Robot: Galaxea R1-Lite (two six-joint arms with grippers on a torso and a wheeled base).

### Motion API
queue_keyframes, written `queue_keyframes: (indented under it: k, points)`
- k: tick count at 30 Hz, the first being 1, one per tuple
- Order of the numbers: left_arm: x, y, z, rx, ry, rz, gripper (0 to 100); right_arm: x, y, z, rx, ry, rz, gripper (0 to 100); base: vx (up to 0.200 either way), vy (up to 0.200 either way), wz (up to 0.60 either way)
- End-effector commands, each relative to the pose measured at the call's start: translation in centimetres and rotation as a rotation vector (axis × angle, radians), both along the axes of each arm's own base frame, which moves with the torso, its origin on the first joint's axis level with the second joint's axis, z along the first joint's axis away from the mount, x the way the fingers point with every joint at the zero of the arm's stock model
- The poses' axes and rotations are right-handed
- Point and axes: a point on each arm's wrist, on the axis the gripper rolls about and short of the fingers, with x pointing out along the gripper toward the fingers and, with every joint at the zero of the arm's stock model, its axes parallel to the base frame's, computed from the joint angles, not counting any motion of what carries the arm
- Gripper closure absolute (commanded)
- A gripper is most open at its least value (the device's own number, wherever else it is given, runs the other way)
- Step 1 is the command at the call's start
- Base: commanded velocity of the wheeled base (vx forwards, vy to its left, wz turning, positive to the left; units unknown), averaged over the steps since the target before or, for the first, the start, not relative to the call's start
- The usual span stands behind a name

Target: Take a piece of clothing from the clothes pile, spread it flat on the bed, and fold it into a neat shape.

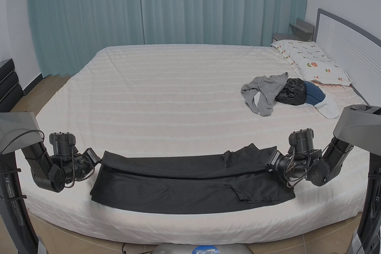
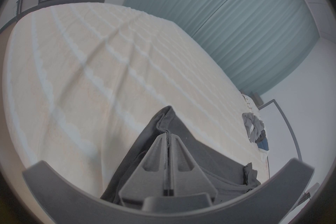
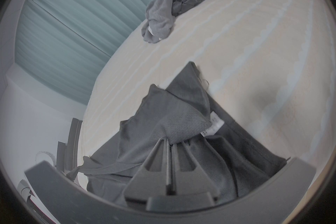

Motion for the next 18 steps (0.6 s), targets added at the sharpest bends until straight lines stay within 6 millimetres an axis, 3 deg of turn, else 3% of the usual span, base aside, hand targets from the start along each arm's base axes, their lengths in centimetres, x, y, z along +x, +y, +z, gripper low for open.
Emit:
queue_keyframes:
  k: [1, 8, 9, 12, 18]
  points:
    - [-0.5, 0.0, -1.3, -0.001, 0.052, -0.003, 100, -0.4, -0.1, -1.0, -0.004, 0.037, 0.007, 100, 0.0, 0.0, 0.0]
    - [-0.6, -0.2, -1.4, -0.002, 0.063, -0.006, 100, -0.5, -0.2, -1.4, -0.006, 0.057, 0.007, 100, 0.0, 0.0, 0.0]
    - [-0.6, -0.2, -1.4, -0.003, 0.063, -0.005, 0, -0.6, -0.2, -1.5, -0.006, 0.062, 0.008, 0, 0.0, 0.0, 0.0]
    - [-0.6, -0.2, -1.4, -0.003, 0.062, -0.005, 0, -0.6, -0.2, -1.4, -0.002, 0.058, 0.012, 0, 0.0, 0.0, 0.0]
    - [-0.8, 0.7, 0.2, -0.007, 0.021, 0.025, 0, -0.2, -1.6, 1.8, 0.042, -0.027, -0.02, 0, 0.0, 0.0, 0.0]
